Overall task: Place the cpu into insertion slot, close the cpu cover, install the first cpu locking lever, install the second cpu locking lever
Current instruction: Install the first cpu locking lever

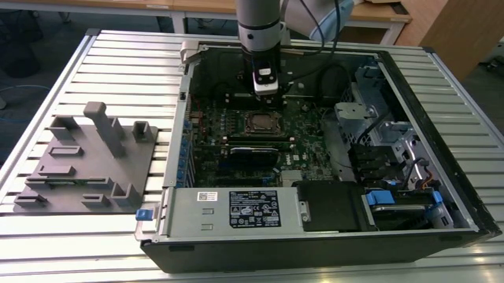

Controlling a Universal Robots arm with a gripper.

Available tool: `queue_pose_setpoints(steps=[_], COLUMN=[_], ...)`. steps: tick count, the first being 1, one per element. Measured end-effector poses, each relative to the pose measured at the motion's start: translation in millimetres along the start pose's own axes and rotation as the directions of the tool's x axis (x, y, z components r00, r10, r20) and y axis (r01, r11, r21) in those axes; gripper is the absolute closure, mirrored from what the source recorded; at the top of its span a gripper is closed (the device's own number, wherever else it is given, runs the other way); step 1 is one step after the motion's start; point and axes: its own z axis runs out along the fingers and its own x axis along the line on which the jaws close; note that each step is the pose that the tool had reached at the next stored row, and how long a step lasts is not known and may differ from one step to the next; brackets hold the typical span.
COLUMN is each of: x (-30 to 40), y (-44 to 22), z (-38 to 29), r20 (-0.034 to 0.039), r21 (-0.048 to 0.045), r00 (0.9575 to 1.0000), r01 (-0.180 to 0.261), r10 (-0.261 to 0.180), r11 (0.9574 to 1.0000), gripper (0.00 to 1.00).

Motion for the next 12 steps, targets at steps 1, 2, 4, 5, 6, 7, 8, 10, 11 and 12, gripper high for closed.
queue_pose_setpoints(steps=[1,2,4,5,6,7,8,10,11,12], x=[-0.1,-0.2,-0.2,-0.2,0.1,0.8,1.5,2.6,3.1,3.5], y=[0.1,0.1,0.2,0.2,0.3,0.4,0.6,0.8,0.8,0.8], z=[-0.5,-1.0,-1.5,-1.5,-1.6,-1.8,-1.8,-2.0,-2.0,-2.1], r20=[0.0,0.0,0.0001,0.0001,0.0001,0.0001,0.0,0.0,0.0,-0.0001], r21=[-0.0002,-0.0002,-0.0004,-0.0005,-0.0003,-0.0001,-0.0001,-0.0002,-0.0003,-0.0004], r00=[1.0,1.0,1.0,1.0,1.0,1.0,1.0,1.0,1.0,1.0], r01=[0.0,0.0,0.0,0.0,0.0,0.0,0.0,0.0,0.0,0.0], r10=[0.0,0.0,0.0,0.0,0.0,0.0,0.0,0.0,0.0,0.0], r11=[1.0,1.0,1.0,1.0,1.0,1.0,1.0,1.0,1.0,1.0], gripper=[0.9,0.9,0.9,0.9,0.9,0.9,0.9,0.9,0.9,0.9])
